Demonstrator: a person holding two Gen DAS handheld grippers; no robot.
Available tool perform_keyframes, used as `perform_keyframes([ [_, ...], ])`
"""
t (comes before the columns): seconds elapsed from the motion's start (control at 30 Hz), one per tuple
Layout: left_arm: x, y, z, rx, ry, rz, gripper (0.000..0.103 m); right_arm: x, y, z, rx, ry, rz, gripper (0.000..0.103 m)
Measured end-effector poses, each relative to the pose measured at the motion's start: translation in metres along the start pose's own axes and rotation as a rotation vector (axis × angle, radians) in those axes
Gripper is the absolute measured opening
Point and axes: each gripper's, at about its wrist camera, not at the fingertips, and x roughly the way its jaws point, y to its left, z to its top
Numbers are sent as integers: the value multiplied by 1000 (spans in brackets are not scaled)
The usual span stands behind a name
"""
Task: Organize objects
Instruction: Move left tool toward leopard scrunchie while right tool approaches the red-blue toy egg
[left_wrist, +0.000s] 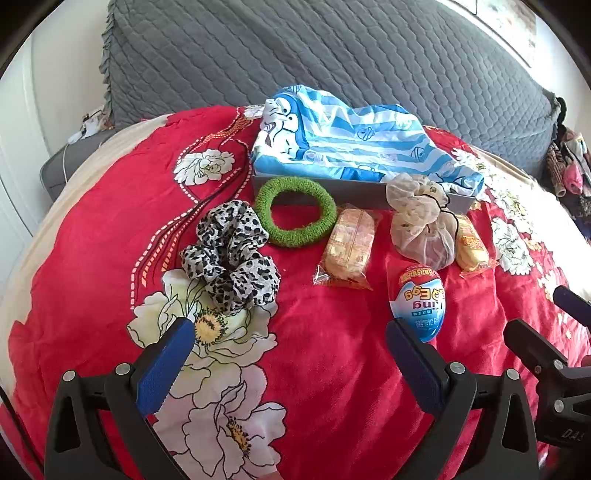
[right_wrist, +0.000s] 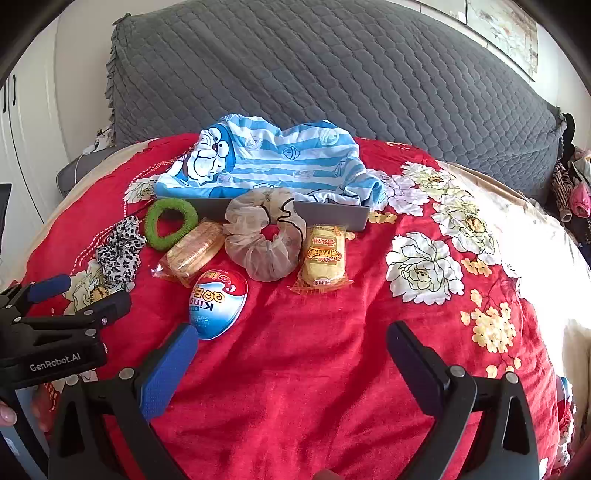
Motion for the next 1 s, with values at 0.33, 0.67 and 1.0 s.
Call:
perform_keyframes([
  [0.33,-2,4,0,-7,-6,2,103,0,1,1,8,-2,2,103],
  [0.67,-2,6,2,-11,-8,2,103,-1,4,1,3,-7,14,103],
  [1.0,-2,7,3,-10,-3,4,103,-3,8,1,-7,-17,19,103],
])
